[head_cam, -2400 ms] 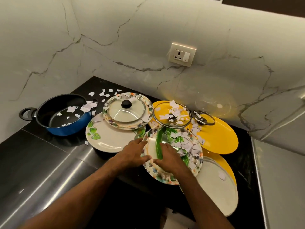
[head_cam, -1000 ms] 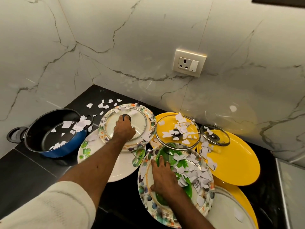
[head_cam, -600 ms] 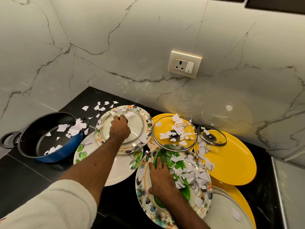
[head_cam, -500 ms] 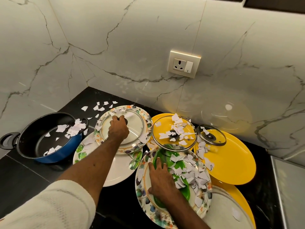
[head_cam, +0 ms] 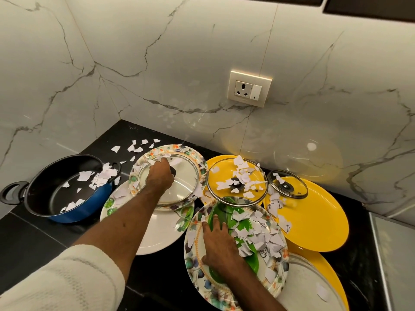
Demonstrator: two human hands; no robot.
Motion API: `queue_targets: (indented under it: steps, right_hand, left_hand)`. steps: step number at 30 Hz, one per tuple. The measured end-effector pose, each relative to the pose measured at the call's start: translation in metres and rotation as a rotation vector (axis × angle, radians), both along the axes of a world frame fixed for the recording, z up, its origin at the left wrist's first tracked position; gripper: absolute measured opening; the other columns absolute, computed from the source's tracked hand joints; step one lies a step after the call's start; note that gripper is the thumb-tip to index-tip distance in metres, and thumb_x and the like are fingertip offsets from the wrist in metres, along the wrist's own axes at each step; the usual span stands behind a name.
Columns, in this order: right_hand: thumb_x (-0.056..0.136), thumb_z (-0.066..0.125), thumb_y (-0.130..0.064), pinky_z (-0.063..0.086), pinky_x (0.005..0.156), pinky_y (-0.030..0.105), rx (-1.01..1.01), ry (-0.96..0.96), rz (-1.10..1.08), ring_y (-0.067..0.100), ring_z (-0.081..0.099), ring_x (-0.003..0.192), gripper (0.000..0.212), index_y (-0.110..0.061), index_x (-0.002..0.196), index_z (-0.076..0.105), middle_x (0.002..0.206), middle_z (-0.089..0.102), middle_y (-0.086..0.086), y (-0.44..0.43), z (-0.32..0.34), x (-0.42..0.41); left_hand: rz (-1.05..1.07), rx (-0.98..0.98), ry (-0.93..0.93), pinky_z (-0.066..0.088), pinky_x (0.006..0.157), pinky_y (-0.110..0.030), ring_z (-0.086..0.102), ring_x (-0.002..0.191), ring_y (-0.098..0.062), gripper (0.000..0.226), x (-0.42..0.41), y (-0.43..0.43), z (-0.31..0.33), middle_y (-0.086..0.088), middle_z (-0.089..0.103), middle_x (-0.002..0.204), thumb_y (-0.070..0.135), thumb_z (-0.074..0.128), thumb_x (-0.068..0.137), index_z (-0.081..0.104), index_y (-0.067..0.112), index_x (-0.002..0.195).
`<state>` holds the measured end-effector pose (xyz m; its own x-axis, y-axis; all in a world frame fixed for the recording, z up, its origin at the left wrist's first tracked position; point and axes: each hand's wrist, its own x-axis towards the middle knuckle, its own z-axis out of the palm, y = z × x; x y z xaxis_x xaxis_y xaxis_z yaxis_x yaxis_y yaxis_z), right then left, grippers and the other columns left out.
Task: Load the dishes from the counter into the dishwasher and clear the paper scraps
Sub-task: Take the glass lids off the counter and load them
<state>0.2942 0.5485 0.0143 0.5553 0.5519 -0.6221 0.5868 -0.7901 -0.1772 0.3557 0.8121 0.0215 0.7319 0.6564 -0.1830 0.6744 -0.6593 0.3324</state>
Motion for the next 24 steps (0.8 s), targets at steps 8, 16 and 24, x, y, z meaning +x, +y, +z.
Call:
queue_targets:
  steps: [8,16,24]
  right_hand:
    - [0.088,0.078,-0.044,0.029,0.120,0.060,0.140,0.110,-0.100,0.043,0.007,0.156,0.106,-0.025,0.165,0.008,0.172,-0.003,0.011,-0.007,0.002,0.007]
    - [0.087,0.056,-0.077,0.048,0.110,0.051,0.938,0.667,-0.969,0.021,0.061,0.127,0.072,-0.028,0.139,0.058,0.141,0.063,0.000,-0.018,0.020,0.010]
    - [0.104,0.053,-0.039,0.065,0.078,0.048,1.585,0.884,-1.464,0.045,0.074,0.097,0.043,-0.004,0.127,0.061,0.114,0.075,0.022,-0.031,0.051,-0.001]
  left_hand:
    - [-0.131,-0.013,-0.104,0.055,0.087,-0.036,0.059,0.107,-0.024,0.055,-0.030,-0.007,0.022,-0.011,0.066,0.121,0.037,0.079,0.083,0.063,0.016,0.131]
    - [-0.237,-0.107,-0.228,0.051,0.083,-0.027,0.057,0.103,-0.018,0.056,-0.063,-0.064,0.071,-0.006,0.064,0.119,0.038,0.082,0.082,0.064,0.019,0.131]
    - [-0.484,-0.154,-0.424,0.050,0.099,-0.038,0.053,0.114,-0.014,0.055,-0.079,-0.128,0.061,0.000,0.060,0.129,0.056,0.062,0.092,0.057,0.024,0.135]
